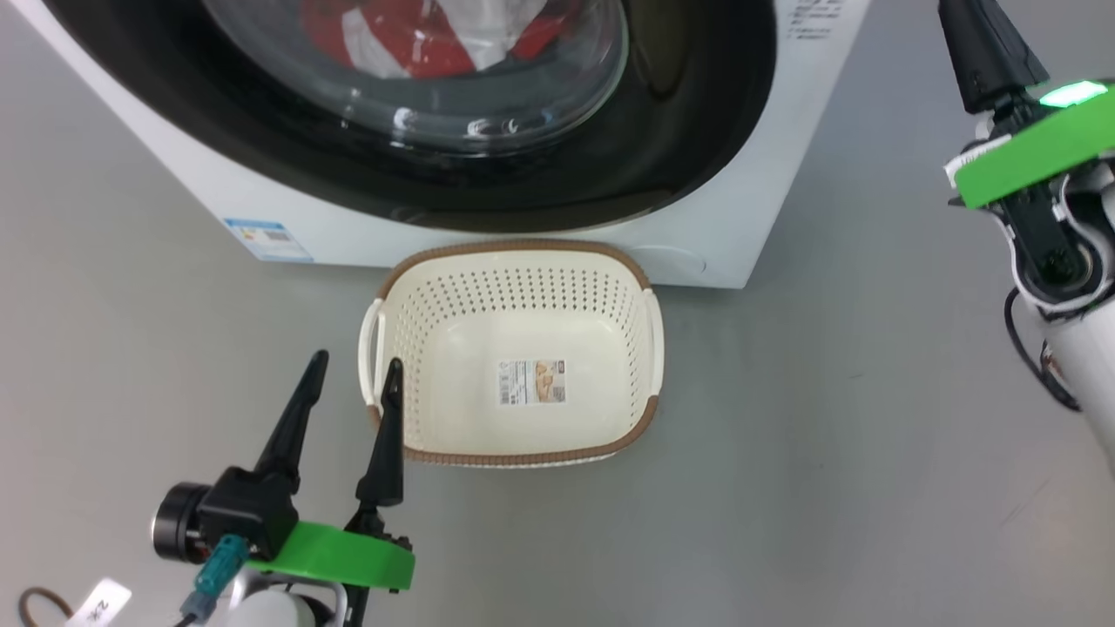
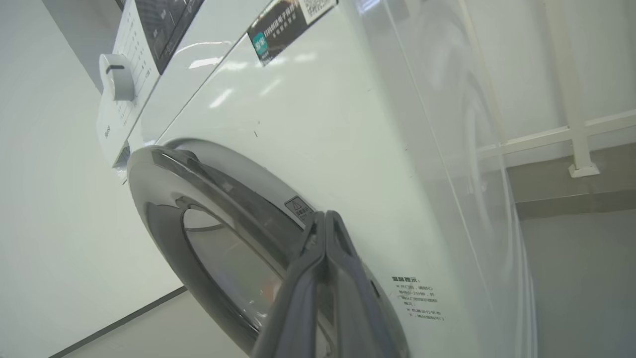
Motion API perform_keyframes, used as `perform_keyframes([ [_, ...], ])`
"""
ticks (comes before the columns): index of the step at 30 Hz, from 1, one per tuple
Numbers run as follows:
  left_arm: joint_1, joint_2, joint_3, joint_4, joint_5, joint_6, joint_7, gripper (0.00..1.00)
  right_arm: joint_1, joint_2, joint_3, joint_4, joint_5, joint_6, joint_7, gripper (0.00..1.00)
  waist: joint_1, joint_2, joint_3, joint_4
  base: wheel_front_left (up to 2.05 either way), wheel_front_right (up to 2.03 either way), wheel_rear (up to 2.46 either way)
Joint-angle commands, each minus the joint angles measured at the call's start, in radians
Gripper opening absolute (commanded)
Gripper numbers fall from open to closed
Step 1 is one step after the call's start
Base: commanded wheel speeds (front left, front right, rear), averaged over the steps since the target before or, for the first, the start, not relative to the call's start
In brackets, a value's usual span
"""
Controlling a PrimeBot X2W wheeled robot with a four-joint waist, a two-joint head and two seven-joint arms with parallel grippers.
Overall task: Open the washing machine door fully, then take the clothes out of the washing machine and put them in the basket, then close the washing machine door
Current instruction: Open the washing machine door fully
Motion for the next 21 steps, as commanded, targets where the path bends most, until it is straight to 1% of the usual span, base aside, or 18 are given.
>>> perform_keyframes([
  [1,-0.033,0.016,0.028,-0.029,-0.014,0.01,-0.012,1.0,-0.024,-0.017,0.035,-0.01,0.033,-0.001,0.018,0.0,0.0,0.0,0.028,0.022,0.0,0.0,0.0],
  [7,-0.052,0.016,0.011,-0.03,-0.025,0.015,-0.012,1.0,-0.123,-0.063,0.161,0.02,0.178,-0.001,0.091,0.0,0.0,0.0,0.06,0.039,0.0,0.0,0.0],
  [11,-0.061,0.016,0.004,-0.031,-0.029,0.02,-0.012,1.0,-0.174,-0.073,0.195,0.037,0.296,-0.001,0.15,0.0,0.0,0.0,0.077,0.043,0.0,0.0,0.0],
  [14,-0.07,0.016,-0.004,-0.033,-0.034,0.022,-0.012,1.0,-0.197,-0.081,0.2,0.057,0.381,-0.001,0.213,0.0,0.0,0.0,0.091,0.05,0.0,0.0,0.0],
  [18,-0.085,0.016,-0.01,-0.037,-0.039,0.025,-0.012,1.0,-0.221,-0.078,0.183,0.085,0.499,-0.001,0.338,0.0,0.0,0.0,0.116,0.056,0.0,0.0,0.0],
  [21,-0.098,0.016,-0.012,-0.041,-0.045,0.029,-0.012,1.0,-0.245,-0.063,0.138,0.107,0.598,-0.001,0.448,0.0,0.0,0.0,0.142,0.057,0.0,0.0,0.0],
])
